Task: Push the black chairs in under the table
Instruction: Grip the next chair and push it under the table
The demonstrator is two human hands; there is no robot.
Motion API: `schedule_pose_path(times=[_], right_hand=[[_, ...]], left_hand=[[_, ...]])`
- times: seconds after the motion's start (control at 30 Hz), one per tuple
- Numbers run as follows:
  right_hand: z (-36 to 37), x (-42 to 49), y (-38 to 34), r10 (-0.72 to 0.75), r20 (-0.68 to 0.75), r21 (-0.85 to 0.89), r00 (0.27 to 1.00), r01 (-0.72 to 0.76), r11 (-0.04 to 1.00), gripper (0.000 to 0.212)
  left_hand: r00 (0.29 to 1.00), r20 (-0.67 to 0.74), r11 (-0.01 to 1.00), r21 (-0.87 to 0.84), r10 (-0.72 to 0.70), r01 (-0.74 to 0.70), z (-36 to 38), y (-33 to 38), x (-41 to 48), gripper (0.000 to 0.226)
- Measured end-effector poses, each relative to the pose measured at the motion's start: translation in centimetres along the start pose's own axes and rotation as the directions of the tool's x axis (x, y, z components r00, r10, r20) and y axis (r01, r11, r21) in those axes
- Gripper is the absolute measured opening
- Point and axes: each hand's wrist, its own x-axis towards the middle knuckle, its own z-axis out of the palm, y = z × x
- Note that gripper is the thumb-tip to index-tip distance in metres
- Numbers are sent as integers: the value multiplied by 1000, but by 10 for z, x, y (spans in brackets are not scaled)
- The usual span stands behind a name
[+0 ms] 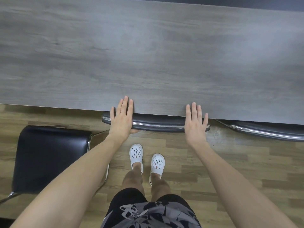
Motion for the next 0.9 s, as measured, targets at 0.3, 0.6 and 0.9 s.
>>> schedule_pose_path(times=[0.3, 0.6, 0.9], right_hand=[[-8, -28, -16, -126, 72, -8, 989, 127, 992, 100], [-2, -95, -57, -249, 51, 94, 967, 244, 965, 91], [-1, -130, -92, -294, 47, 109, 955, 288, 951, 81]], left_hand=[[1000, -29, 1000, 6, -4, 4, 6, 2, -26, 124], [999, -52, 999, -53, -10, 7, 14, 2, -106, 101], [999, -54, 998, -66, 6, -10, 36, -31, -153, 84]])
